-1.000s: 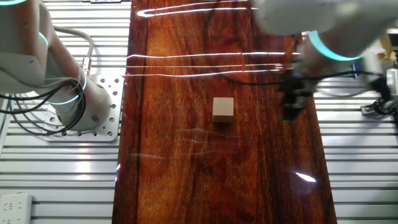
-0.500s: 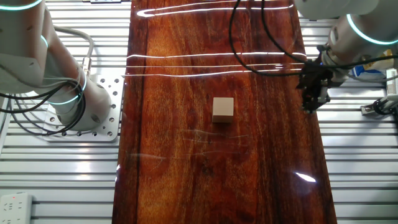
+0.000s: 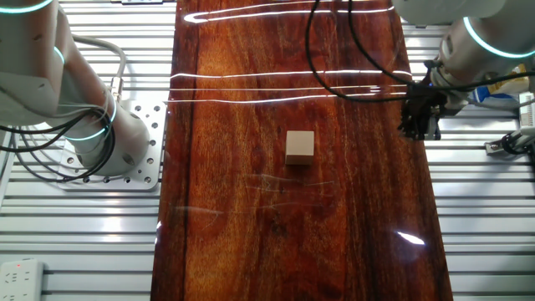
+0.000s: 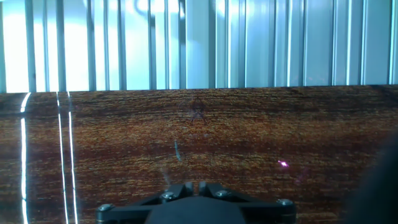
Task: Hold a small block with the gripper and sweep it from left to right on the table
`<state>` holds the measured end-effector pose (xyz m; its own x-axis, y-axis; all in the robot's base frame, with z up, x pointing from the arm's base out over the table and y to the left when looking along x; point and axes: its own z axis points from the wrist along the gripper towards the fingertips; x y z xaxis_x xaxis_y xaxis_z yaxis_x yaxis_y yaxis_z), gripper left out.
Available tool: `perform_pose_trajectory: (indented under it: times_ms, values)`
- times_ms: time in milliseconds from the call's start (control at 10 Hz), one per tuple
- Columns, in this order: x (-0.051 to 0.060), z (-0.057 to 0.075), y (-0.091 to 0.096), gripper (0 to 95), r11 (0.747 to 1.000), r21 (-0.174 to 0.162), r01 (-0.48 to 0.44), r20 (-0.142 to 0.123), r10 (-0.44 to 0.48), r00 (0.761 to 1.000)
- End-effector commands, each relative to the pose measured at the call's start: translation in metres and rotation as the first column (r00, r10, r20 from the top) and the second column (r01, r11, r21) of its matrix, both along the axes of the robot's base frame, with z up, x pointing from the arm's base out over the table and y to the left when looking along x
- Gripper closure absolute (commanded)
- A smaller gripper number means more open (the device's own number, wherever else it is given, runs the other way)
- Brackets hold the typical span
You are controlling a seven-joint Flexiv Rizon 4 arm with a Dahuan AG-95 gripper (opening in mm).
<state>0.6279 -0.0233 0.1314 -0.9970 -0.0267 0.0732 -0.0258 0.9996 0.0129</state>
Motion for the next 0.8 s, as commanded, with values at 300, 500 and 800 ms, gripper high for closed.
perform_pose_trajectory:
  times_ms: [300,500,800]
  values:
    - [-0.0029,0.0034,0.0003,95.0,1.000,-0.001,-0.006,-0.005,0.006,1.000]
    - [-0.0029,0.0034,0.0003,95.0,1.000,0.003,-0.006,-0.018,0.006,1.000]
    - [-0.0029,0.0034,0.0003,95.0,1.000,0.007,-0.012,-0.023,0.012,1.000]
